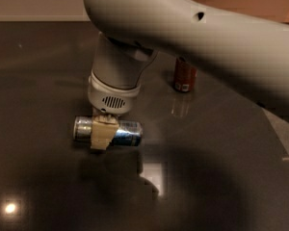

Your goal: Place redbull can upright

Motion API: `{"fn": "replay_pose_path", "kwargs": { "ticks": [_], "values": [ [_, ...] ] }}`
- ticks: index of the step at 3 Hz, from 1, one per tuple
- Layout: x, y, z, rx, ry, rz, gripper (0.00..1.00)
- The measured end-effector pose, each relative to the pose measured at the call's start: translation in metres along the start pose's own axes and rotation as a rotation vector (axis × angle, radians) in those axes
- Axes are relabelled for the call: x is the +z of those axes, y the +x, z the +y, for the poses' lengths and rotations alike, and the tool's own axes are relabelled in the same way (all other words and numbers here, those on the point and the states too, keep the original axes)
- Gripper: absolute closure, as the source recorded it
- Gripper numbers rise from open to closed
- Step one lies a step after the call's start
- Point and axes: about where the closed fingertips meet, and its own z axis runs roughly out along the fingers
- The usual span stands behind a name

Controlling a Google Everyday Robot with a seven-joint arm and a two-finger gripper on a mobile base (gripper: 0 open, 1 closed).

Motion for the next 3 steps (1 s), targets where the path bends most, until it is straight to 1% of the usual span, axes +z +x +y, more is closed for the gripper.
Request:
{"fn": "replay_pose_path", "kwargs": {
  "ticks": [1,2,3],
  "values": [
    [-0.017,0.002,-0.014,0.016,-0.008,-0.15,1.0],
    [-0.03,0.006,-0.02,0.028,-0.008,-0.326,1.0],
    [-0.037,0.006,-0.02,0.016,0.006,-0.5,1.0]
  ]
}}
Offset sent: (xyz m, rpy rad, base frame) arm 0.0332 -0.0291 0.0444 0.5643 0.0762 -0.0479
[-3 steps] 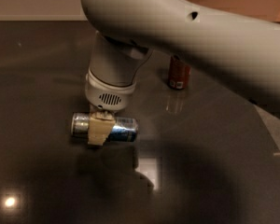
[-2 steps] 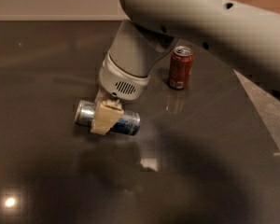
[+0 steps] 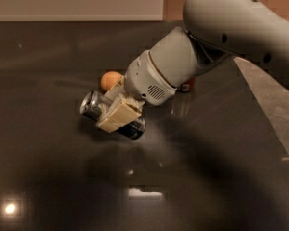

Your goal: Place redbull can upright

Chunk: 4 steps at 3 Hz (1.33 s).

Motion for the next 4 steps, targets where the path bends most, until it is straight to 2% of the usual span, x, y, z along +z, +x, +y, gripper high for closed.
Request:
{"fn": "replay_pose_path", "kwargs": {
  "ticks": [2,3,4],
  "values": [
    [-0.01,-0.002,-0.009,-0.023,0.013,-0.297,1.0],
    [-0.017,0.004,-0.011,-0.002,0.006,-0.417,1.0],
    [-0.02,0.014,-0.01,0.026,0.0,-0.508,1.0]
  ]
}}
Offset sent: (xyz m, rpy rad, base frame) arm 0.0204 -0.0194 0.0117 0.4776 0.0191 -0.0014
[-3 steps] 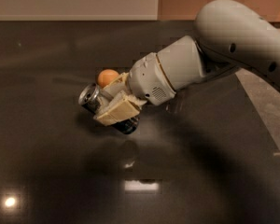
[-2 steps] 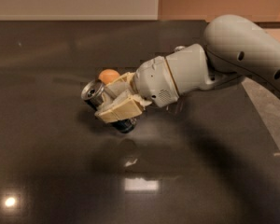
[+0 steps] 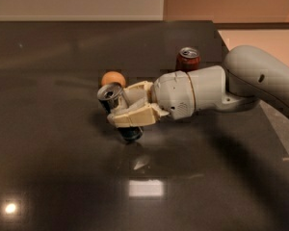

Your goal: Place redbull can upright

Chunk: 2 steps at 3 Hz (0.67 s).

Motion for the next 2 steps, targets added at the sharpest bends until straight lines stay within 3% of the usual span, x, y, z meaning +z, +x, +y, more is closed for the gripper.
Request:
{"fn": "replay_pose_path", "kwargs": {
  "ticks": [2],
  "values": [
    [-0.0091,0.0133,0.0034,0.01,-0.036,-0.153,1.0]
  ]
}}
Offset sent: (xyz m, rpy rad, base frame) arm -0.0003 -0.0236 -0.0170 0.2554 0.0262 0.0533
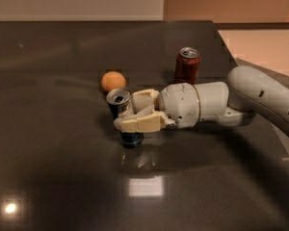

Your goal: Place redbull can upright

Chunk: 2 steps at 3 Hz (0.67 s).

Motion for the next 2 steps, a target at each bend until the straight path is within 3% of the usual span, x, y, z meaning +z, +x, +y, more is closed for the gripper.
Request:
{"fn": "replay_pose_path", "kwargs": {
  "ticks": [1,2],
  "values": [
    [-0.0018,-0.0003,0.0004,-0.032,-0.043,-0.071,0.85],
    [-0.0045,0.0062,0.0016,-0.037,-0.057,-0.097,0.61]
  ]
}}
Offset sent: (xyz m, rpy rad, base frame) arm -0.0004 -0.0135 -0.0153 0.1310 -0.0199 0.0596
